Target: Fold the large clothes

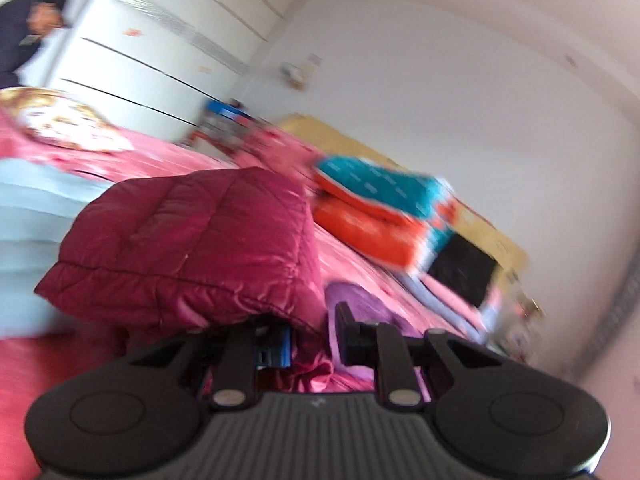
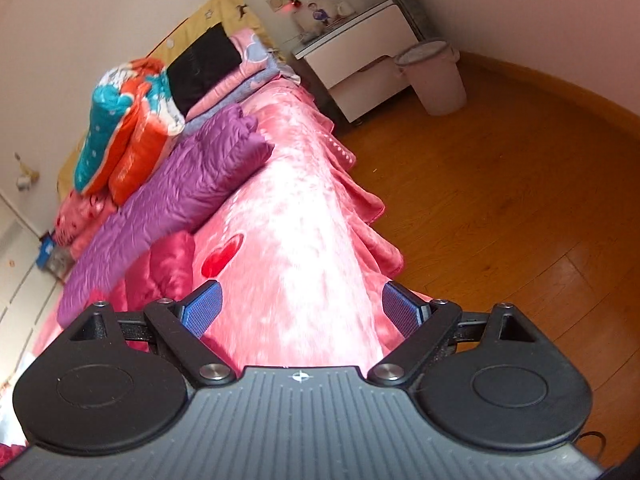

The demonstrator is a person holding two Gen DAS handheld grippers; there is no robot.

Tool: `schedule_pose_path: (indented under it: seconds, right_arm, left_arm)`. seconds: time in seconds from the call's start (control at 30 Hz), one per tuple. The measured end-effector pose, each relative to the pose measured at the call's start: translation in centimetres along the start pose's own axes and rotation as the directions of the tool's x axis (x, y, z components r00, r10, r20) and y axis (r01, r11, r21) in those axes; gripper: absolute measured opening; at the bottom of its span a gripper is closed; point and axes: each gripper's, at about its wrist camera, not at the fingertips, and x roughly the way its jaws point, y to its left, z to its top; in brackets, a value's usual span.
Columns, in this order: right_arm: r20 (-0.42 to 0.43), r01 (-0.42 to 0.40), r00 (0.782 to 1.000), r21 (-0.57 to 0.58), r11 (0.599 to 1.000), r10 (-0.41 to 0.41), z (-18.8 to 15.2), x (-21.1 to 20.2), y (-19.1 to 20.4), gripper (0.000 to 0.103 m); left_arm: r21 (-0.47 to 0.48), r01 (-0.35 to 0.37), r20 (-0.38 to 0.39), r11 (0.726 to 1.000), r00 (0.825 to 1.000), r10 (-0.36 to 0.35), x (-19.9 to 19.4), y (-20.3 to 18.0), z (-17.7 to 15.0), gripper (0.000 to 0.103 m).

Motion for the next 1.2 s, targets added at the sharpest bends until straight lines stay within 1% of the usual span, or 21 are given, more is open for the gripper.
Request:
schedule_pose_path:
  seconds: [0.1, 0.2, 0.27, 0.33, 0.4, 0.43, 0.47, 0.5, 0.57, 0.6, 0.63, 0.67, 0.77, 0.83, 0.87, 0.97, 1.03, 1.07, 1.1, 1.13, 1.2]
  right_arm:
    - [0.010, -0.021, 1.000, 0.017, 1.000, 0.021, 0.4, 0.7, 0.3, 0.103]
    - [0.010, -0.045, 0.999, 0.031, 0.998, 0.045, 0.9, 1.1, 0.3, 0.103]
    - [0.005, -0.060, 0.998, 0.041, 0.997, 0.060, 1.3, 1.6, 0.2, 0.103]
    - [-0.004, -0.065, 0.998, 0.055, 0.996, 0.066, 1.5, 2.0, 0.0, 0.103]
    - [-0.013, -0.072, 0.997, 0.063, 0.995, 0.072, 1.6, 2.2, -0.1, 0.103]
    - [-0.016, -0.072, 0.997, 0.065, 0.995, 0.073, 1.7, 2.2, -0.2, 0.103]
    - [-0.019, -0.077, 0.997, 0.067, 0.995, 0.078, 1.8, 2.4, -0.2, 0.103]
    - [-0.022, -0.082, 0.996, 0.068, 0.994, 0.084, 1.9, 2.6, 0.0, 0.103]
    - [-0.027, -0.092, 0.995, 0.070, 0.993, 0.095, 2.0, 2.8, 0.2, 0.103]
    - [-0.029, -0.099, 0.994, 0.070, 0.993, 0.102, 2.1, 2.8, 0.3, 0.103]
    - [-0.031, -0.106, 0.994, 0.066, 0.992, 0.108, 2.1, 2.9, 0.5, 0.103]
    - [-0.032, -0.112, 0.993, 0.060, 0.992, 0.114, 2.1, 2.9, 0.7, 0.103]
    - [-0.032, -0.131, 0.991, 0.025, 0.991, 0.132, 2.0, 2.9, 1.4, 0.103]
    - [-0.033, -0.144, 0.989, -0.007, 0.990, 0.144, 1.8, 2.8, 2.0, 0.103]
    - [-0.033, -0.150, 0.988, -0.023, 0.988, 0.149, 1.8, 2.8, 2.3, 0.103]
    - [-0.027, -0.152, 0.988, -0.061, 0.986, 0.151, 1.5, 2.6, 2.8, 0.103]
    - [-0.024, -0.147, 0.989, -0.066, 0.987, 0.145, 1.6, 2.6, 2.7, 0.103]
    - [-0.024, -0.144, 0.989, -0.063, 0.988, 0.143, 1.7, 2.6, 2.5, 0.103]
    - [-0.025, -0.140, 0.990, -0.060, 0.988, 0.139, 1.8, 2.8, 2.4, 0.103]
    - [-0.023, -0.134, 0.991, -0.056, 0.989, 0.133, 1.9, 2.8, 2.2, 0.103]
    - [-0.021, -0.123, 0.992, -0.041, 0.992, 0.122, 2.0, 3.0, 1.7, 0.103]
  left_arm:
    - [0.068, 0.073, -0.082, 0.995, 0.994, -0.067, 2.5, -3.7, -2.8, 0.018]
    - [0.151, 0.131, -0.183, 0.980, 0.978, -0.102, 4.9, -7.0, -6.6, 0.018]
    - [0.203, 0.156, -0.256, 0.967, 0.961, -0.102, 6.3, -8.3, -9.3, 0.018]
    - [0.243, 0.177, -0.331, 0.954, 0.939, -0.090, 7.6, -9.2, -11.5, 0.019]
    - [0.272, 0.178, -0.387, 0.946, 0.920, -0.062, 8.4, -9.3, -12.9, 0.022]
    - [0.274, 0.177, -0.408, 0.945, 0.912, -0.052, 8.6, -9.3, -13.3, 0.027]
    - [0.274, 0.178, -0.420, 0.945, 0.906, -0.049, 8.4, -9.2, -13.6, 0.034]
    - [0.278, 0.179, -0.425, 0.944, 0.904, -0.046, 8.2, -9.2, -13.7, 0.038]
    - [0.287, 0.188, -0.434, 0.939, 0.900, -0.047, 7.4, -9.4, -13.8, 0.056]
    - [0.289, 0.191, -0.435, 0.938, 0.899, -0.049, 6.8, -9.5, -13.9, 0.061]
    - [0.289, 0.195, -0.435, 0.937, 0.899, -0.053, 6.1, -9.5, -14.1, 0.069]
    - [0.290, 0.196, -0.435, 0.937, 0.899, -0.053, 5.6, -10.2, -14.3, 0.074]
    - [0.299, 0.215, -0.452, 0.930, 0.890, -0.061, 4.4, -10.8, -14.7, 0.085]
    - [0.298, 0.245, -0.468, 0.923, 0.880, -0.082, 4.0, -10.9, -15.0, 0.091]
    - [0.302, 0.257, -0.476, 0.918, 0.875, -0.088, 4.1, -11.2, -15.2, 0.092]
    - [0.336, 0.288, -0.484, 0.897, 0.870, -0.098, 4.5, -12.3, -15.7, 0.092]
    - [0.333, 0.331, -0.504, 0.883, 0.854, -0.130, 5.3, -13.4, -15.7, 0.094]
    - [0.319, 0.358, -0.523, 0.878, 0.839, -0.151, 5.7, -13.8, -15.6, 0.098]
    - [0.305, 0.378, -0.544, 0.874, 0.823, -0.166, 6.0, -14.1, -15.6, 0.100]
    - [0.298, 0.388, -0.562, 0.872, 0.810, -0.169, 6.2, -14.2, -15.8, 0.102]
    - [0.297, 0.386, -0.595, 0.873, 0.790, -0.146, 6.4, -13.9, -16.4, 0.102]
